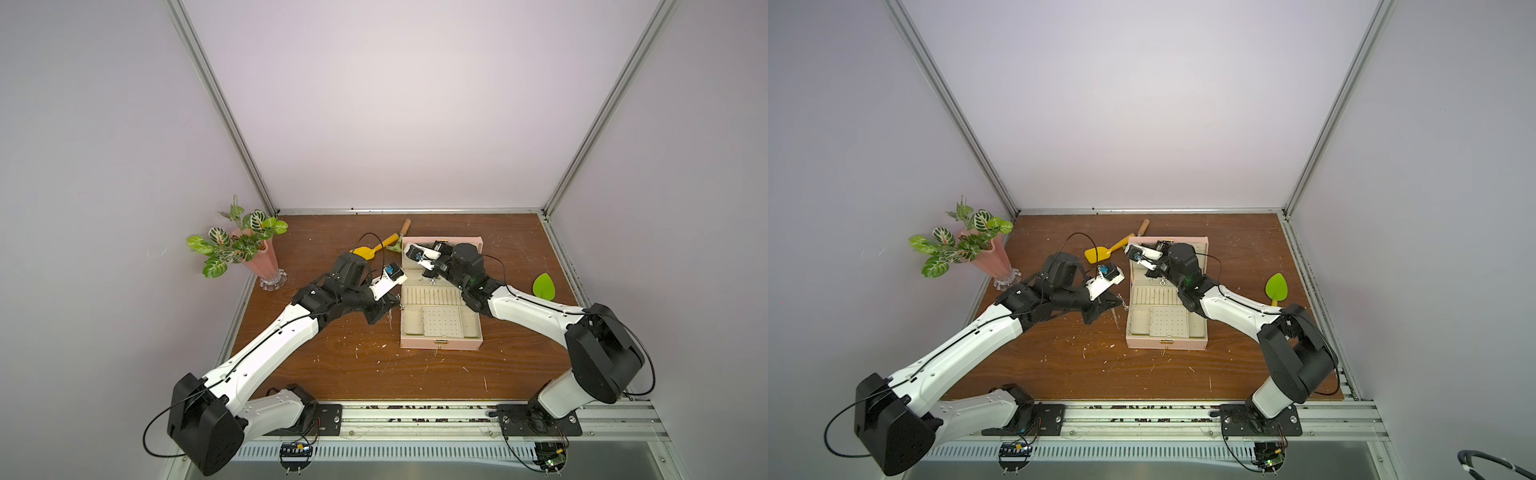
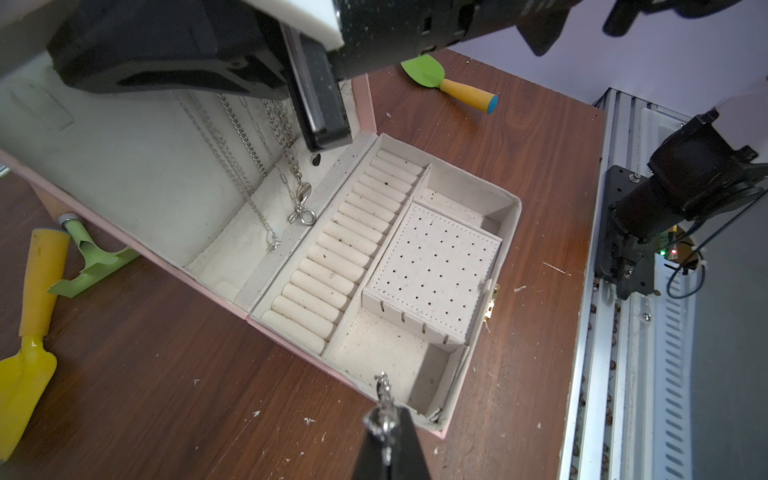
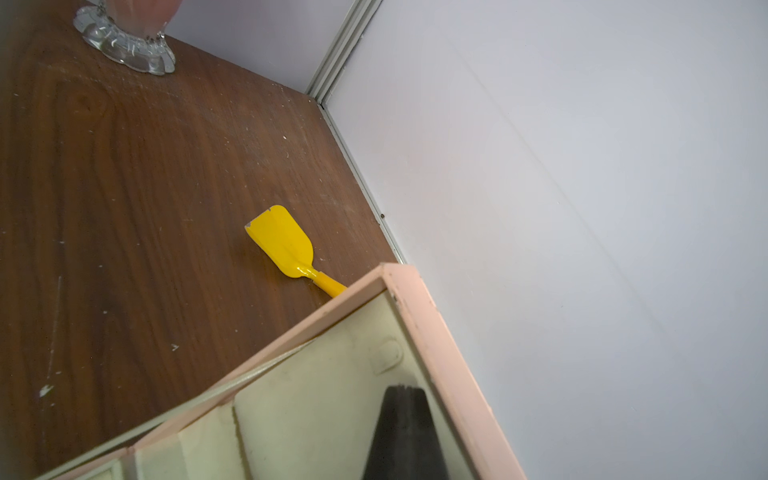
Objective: Put jewelry chain into jewelry box
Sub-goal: Open the fastener on the jewelry box.
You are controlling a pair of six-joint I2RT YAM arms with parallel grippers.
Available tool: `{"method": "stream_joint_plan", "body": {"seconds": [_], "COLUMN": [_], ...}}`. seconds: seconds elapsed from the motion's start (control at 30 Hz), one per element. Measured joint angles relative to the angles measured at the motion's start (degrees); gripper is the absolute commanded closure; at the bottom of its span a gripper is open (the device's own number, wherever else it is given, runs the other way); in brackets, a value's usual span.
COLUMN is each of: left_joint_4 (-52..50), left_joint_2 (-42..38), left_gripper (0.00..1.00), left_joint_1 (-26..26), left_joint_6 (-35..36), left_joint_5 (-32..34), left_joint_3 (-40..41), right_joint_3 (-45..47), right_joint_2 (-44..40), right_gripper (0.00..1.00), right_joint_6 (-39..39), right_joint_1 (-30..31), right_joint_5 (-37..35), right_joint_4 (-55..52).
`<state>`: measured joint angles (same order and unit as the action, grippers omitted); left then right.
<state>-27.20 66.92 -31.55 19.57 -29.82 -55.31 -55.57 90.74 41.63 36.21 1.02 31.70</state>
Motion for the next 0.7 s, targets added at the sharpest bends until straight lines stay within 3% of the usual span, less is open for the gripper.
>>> {"method": "stream_joint_plan", "body": {"seconds": [0.7], "left_joint_4": [0.26], "left_joint_2": [0.0], "left_gripper": [0.99], "left_joint_1": [0.07], "left_joint_6": [-0.02], "left_joint_5": [-0.04], "left_joint_3": [0.0], "right_joint_3": [3.37], "right_joint_2": [-1.79], "right_gripper": [1.0], "right_joint_6": [4.48], "right_joint_1": [-0.22], "right_joint_5": [2.71], "right_joint_4": [1.53]}}
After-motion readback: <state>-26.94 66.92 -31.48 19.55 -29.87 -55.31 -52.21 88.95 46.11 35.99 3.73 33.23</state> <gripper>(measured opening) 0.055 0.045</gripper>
